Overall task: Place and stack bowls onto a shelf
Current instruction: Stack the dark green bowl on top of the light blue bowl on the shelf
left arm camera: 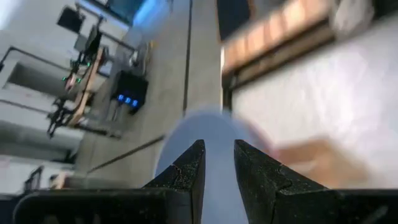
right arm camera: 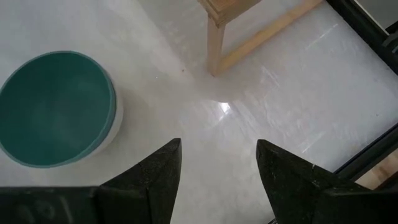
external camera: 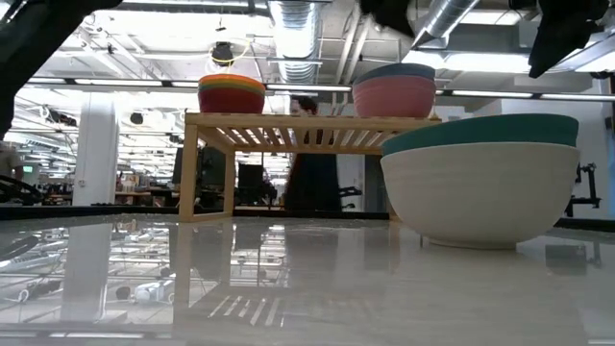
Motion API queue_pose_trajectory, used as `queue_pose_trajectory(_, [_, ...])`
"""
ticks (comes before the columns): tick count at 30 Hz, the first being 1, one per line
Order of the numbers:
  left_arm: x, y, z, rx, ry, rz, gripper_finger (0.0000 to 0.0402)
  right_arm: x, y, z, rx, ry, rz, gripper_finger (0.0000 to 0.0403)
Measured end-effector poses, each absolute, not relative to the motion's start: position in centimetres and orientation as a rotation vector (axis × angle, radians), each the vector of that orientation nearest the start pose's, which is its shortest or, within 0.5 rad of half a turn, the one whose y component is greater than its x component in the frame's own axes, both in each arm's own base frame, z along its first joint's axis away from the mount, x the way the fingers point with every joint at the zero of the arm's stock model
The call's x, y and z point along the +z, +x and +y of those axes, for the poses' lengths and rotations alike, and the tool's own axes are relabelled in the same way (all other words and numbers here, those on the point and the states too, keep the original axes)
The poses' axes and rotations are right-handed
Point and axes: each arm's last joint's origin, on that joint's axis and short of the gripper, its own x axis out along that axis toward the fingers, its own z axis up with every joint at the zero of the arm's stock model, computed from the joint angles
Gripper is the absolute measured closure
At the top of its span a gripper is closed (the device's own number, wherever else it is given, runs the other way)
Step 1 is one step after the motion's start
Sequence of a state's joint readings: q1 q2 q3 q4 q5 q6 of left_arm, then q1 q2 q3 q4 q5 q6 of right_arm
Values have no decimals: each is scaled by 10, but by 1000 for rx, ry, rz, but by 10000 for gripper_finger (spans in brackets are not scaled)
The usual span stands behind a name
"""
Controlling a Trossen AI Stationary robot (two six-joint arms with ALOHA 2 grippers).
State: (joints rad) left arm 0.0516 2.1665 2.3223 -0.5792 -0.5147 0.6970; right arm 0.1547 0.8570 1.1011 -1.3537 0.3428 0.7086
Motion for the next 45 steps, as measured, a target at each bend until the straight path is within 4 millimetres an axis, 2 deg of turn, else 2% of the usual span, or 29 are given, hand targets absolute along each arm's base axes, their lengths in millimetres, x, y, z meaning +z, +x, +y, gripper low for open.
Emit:
queue_pose_trajectory(2, [394,479,26,294,693,539,330,335,113,8,-532,362,955,168])
queue_pose_trajectory(4, [399,471,12,114,648,510,329,335,113,8,-532,362,955,168])
queue_pose_trajectory(8, [388,459,-17,-236,565,587,316,335,113,8,-532,362,955,168])
queue_pose_trajectory(14, [368,444,-46,-493,443,765,268,335,113,8,-532,363,955,168])
queue_pose_trajectory(20, [341,450,-68,-533,465,810,227,335,113,8,-531,363,955,168])
queue_pose_trajectory(26, [312,459,-85,-625,445,768,221,335,113,8,-530,364,956,168])
queue_pose_trajectory(37, [251,481,-90,-672,422,783,221,335,113,8,-530,365,956,168])
queue_pose_trajectory(42, [243,488,-90,-671,417,748,221,334,113,8,-531,366,959,168])
queue_pose_trajectory(45, [227,491,-88,-676,413,802,221,331,113,8,-535,365,970,168])
